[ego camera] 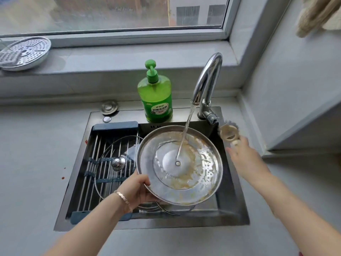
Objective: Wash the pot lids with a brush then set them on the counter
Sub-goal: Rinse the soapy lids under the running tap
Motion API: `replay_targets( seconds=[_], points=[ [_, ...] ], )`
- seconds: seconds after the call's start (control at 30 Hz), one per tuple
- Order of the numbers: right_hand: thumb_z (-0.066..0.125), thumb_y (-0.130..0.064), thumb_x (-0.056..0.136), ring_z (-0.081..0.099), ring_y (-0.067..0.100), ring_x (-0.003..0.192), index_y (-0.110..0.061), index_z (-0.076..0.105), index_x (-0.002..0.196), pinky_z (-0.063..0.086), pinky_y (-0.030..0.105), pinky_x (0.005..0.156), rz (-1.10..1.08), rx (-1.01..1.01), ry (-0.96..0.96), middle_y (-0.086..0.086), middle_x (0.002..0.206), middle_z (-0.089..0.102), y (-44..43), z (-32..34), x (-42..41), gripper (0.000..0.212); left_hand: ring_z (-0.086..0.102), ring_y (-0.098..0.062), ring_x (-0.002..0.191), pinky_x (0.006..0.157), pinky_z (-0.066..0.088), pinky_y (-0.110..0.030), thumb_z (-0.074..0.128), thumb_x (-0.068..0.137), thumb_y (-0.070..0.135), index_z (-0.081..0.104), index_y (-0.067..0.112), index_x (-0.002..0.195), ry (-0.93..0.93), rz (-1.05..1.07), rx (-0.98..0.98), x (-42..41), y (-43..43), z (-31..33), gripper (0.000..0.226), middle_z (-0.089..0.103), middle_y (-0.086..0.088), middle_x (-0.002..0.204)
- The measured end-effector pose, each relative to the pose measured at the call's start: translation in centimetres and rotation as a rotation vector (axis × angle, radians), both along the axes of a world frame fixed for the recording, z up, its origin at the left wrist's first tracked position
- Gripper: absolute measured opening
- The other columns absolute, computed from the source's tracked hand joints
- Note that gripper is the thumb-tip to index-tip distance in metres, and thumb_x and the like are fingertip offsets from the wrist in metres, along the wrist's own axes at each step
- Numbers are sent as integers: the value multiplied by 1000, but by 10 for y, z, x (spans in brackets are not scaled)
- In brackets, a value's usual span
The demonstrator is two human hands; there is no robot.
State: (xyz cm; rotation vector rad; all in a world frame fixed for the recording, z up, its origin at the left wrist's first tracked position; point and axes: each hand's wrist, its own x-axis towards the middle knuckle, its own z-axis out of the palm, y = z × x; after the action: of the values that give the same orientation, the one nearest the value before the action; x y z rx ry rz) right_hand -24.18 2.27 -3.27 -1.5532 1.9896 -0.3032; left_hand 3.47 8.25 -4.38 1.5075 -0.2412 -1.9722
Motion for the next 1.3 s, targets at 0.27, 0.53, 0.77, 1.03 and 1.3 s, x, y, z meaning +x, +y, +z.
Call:
replay_targets(
  seconds=[0.27,0.53,0.77,1.03,1.3],
  points=[
    [31,-26,100,57,24,76,-47,19,143,42,34,63,414,125,150,4,83,58,5,-10,40,49,62,-18,49,50,56,-37,28,80,-23,47,26,112,-103,26,-185,-4,0,12,62,57,-16,100],
    [41,-24,97,42,10,55,-45,43,133,32,22,52,523,47,-105,-4,76,58,21,-8,73,41,65,-21,58,51,57,-39,35,79,-24,36,21,131,-168,32,-259,-18,-4,14,69,59,-14,100],
    [40,-27,99,40,9,51,-46,43,133,30,21,48,562,150,-108,-6,73,57,36,-11,62,40,65,-22,62,56,57,-41,34,81,-23,37,26,124,-198,33,-277,-10,-2,16,65,59,-14,101],
    [34,-26,99,54,36,106,-36,41,138,44,35,87,129,42,-56,17,124,57,-18,-30,63,41,62,-28,72,62,58,-46,33,82,-21,41,36,117,-176,-76,-279,-16,5,17,67,58,-14,106],
    [37,-21,98,48,22,64,-37,39,139,38,32,58,386,-75,-235,12,85,63,-13,0,125,44,63,-26,69,64,56,-53,30,83,-18,37,30,125,-143,-112,-286,-26,0,13,64,60,-12,97]
  ],
)
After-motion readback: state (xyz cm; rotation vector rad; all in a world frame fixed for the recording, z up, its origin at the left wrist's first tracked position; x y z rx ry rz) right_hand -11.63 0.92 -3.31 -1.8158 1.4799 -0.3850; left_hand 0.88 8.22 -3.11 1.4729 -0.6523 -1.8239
